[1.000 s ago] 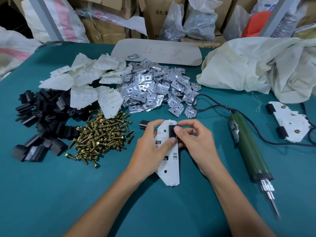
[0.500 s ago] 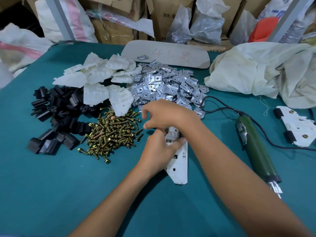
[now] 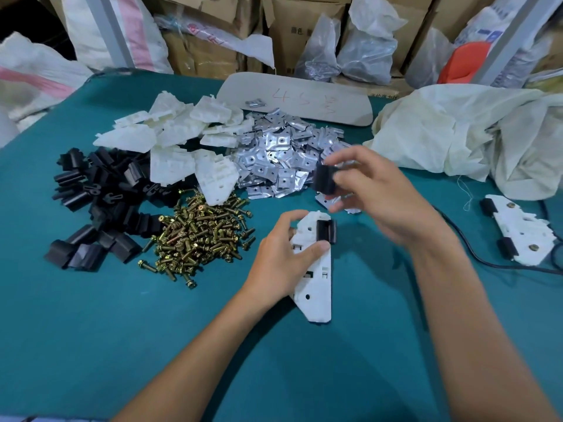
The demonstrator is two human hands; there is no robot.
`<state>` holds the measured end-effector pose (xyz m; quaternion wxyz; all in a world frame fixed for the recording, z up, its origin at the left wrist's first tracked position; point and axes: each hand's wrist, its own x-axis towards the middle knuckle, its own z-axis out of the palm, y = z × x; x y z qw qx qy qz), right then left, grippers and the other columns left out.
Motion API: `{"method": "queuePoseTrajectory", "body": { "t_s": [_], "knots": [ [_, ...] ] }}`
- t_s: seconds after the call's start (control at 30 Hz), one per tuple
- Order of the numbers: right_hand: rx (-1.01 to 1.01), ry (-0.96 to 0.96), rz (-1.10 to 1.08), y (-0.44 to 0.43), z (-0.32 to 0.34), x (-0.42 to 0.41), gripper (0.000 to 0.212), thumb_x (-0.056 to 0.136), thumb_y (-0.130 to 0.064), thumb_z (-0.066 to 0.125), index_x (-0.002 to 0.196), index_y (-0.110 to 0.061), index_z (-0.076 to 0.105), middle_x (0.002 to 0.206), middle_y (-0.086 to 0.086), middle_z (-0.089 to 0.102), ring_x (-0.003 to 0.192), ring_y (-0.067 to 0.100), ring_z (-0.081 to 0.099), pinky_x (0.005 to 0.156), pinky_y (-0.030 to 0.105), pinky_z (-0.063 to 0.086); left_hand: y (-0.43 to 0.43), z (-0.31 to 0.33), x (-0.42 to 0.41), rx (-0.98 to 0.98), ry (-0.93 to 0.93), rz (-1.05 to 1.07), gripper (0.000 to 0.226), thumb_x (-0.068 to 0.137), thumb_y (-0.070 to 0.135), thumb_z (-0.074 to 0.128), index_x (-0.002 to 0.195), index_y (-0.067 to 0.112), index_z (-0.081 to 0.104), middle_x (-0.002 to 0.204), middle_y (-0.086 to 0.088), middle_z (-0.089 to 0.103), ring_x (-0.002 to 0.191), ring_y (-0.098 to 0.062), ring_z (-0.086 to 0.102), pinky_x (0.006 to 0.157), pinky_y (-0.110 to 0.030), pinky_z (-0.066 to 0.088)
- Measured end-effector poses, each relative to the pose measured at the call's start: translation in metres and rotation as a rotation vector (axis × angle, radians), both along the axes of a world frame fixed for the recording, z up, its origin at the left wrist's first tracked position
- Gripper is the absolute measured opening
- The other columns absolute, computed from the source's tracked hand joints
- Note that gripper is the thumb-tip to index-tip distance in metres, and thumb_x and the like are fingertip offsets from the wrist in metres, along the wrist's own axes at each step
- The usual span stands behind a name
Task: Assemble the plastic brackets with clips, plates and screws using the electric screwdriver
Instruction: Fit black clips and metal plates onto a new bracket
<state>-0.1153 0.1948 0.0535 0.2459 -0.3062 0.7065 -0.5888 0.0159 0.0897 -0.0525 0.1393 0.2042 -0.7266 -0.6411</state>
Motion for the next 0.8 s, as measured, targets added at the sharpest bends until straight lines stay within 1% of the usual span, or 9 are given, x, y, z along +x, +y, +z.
{"method": "queuePoseTrajectory", "body": {
  "t_s": [0.03,0.07,0.13,0.2,0.37,0.47,0.6,0.7,0.8],
  "knots": [
    [-0.089,-0.111,-0.02,0.018,-0.006,0.007,0.021,0.099,0.002,0.055,0.103,-0.015,0.066,0.087,0.004,0.072,0.073,0.015,0.068,0.069,0.026,0.059,-0.001,0.001,-0.001,0.063,0.026,0.009,0.05,0.087,0.033,0.079,0.128,0.034,0.051,0.115,0.002,0.069,0.105,-0.012,0.068,0.089,-0.037,0.058],
    [-0.148,-0.205,-0.027,0.036,-0.016,0.015,0.017,0.097,0.001,0.059,0.105,-0.013,0.065,0.089,0.005,0.073,0.075,0.017,0.068,0.073,0.026,0.059,-0.002,0.002,-0.002,0.107,0.048,0.027,0.05,0.087,0.03,0.079,0.128,0.032,0.051,0.113,-0.003,0.069,0.098,-0.015,0.071,0.084,-0.039,0.06],
    [-0.171,-0.312,-0.067,0.062,-0.038,0.035,0.022,0.084,-0.011,0.069,0.106,-0.012,0.067,0.092,0.008,0.073,0.075,0.02,0.068,0.076,0.026,0.059,-0.004,0.002,-0.005,0.165,0.076,0.087,0.048,0.086,0.026,0.08,0.125,0.03,0.053,0.105,-0.002,0.072,0.086,-0.012,0.073,0.072,-0.03,0.06],
    [-0.099,-0.326,-0.136,0.079,-0.059,0.052,0.024,0.077,-0.016,0.073,0.101,-0.017,0.074,0.091,0.007,0.074,0.077,0.019,0.069,0.075,0.025,0.059,-0.006,0.001,-0.006,0.237,0.089,0.128,0.044,0.086,0.023,0.08,0.121,0.031,0.054,0.094,0.004,0.074,0.081,-0.013,0.074,0.065,-0.028,0.058],
    [-0.032,-0.451,-0.146,0.086,-0.083,0.073,0.023,0.096,-0.005,0.064,0.11,-0.019,0.076,0.103,0.022,0.076,0.089,0.025,0.074,0.079,0.026,0.059,-0.008,-0.002,-0.006,0.315,0.099,0.145,0.047,0.084,0.027,0.082,0.123,0.03,0.056,0.101,-0.002,0.075,0.085,-0.021,0.075,0.066,-0.034,0.06],
    [-0.023,-0.462,-0.125,0.077,-0.084,0.077,0.022,0.1,-0.004,0.059,0.116,-0.014,0.07,0.103,0.022,0.076,0.09,0.026,0.074,0.081,0.03,0.06,-0.008,-0.002,-0.006,0.332,0.113,0.155,0.046,0.086,0.022,0.081,0.124,0.026,0.056,0.095,0.0,0.076,0.08,-0.016,0.074,0.062,-0.027,0.056],
    [0.004,-0.459,-0.104,0.069,-0.082,0.08,0.021,0.102,-0.005,0.056,0.119,-0.011,0.068,0.1,0.022,0.076,0.084,0.025,0.072,0.073,0.03,0.06,-0.006,-0.001,-0.004,0.283,0.121,0.147,0.046,0.087,0.02,0.08,0.125,0.025,0.055,0.094,0.0,0.076,0.078,-0.013,0.073,0.064,-0.025,0.055],
    [0.006,-0.437,-0.143,0.07,-0.082,0.083,0.018,0.1,-0.005,0.061,0.113,-0.013,0.07,0.095,0.019,0.077,0.079,0.025,0.071,0.07,0.029,0.06,-0.004,-0.002,-0.004,0.255,0.127,0.158,0.047,0.087,0.02,0.079,0.126,0.025,0.054,0.095,-0.001,0.075,0.077,-0.012,0.072,0.064,-0.025,0.055],
    [0.033,-0.33,-0.184,0.071,-0.082,0.085,0.016,0.094,-0.009,0.071,0.1,-0.023,0.074,0.087,0.012,0.076,0.073,0.02,0.071,0.069,0.028,0.06,-0.003,-0.003,-0.005,0.199,0.123,0.181,0.048,0.085,0.024,0.081,0.124,0.03,0.054,0.094,0.005,0.074,0.079,-0.01,0.073,0.066,-0.024,0.056]
  ]
}}
